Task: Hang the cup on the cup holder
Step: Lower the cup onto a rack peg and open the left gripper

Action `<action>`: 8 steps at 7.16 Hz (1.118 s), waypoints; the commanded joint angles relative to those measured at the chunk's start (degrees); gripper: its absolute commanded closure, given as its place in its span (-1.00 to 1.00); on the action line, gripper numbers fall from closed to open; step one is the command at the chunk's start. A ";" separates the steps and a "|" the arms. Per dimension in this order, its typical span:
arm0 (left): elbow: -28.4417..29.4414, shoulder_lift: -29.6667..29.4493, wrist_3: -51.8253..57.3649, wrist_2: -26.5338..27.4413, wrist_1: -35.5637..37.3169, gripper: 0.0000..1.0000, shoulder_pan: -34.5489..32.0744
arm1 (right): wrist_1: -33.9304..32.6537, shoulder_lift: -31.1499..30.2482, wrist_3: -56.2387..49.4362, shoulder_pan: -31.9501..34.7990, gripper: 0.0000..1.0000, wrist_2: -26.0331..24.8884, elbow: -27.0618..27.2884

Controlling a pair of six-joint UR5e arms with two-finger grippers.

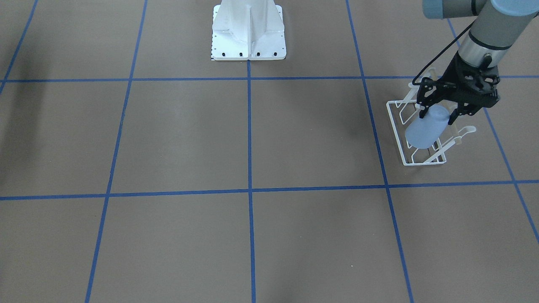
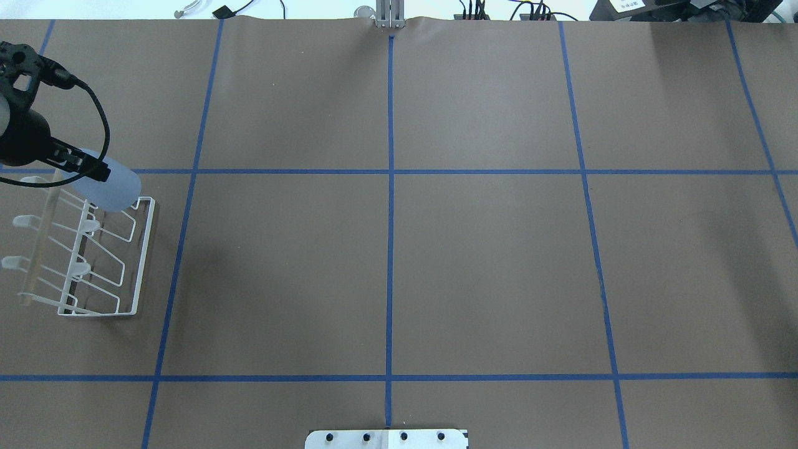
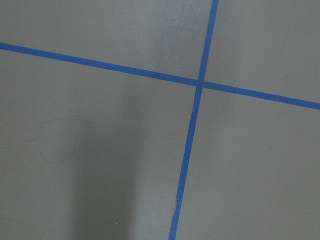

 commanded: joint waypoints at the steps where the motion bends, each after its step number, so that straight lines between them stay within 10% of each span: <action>1: 3.32 -0.12 -1.03 1.35 -3.29 1.00 1.19 | -0.06 0.02 0.00 0.00 -1.00 0.00 -0.01; 5: 5.88 -0.65 -1.04 1.52 -3.47 0.99 2.95 | -0.06 0.02 0.00 -0.08 -1.00 0.00 -0.10; 8: 7.37 -0.56 -0.86 1.61 -6.62 -0.95 3.22 | -0.06 0.11 0.00 0.00 -1.00 0.00 -0.19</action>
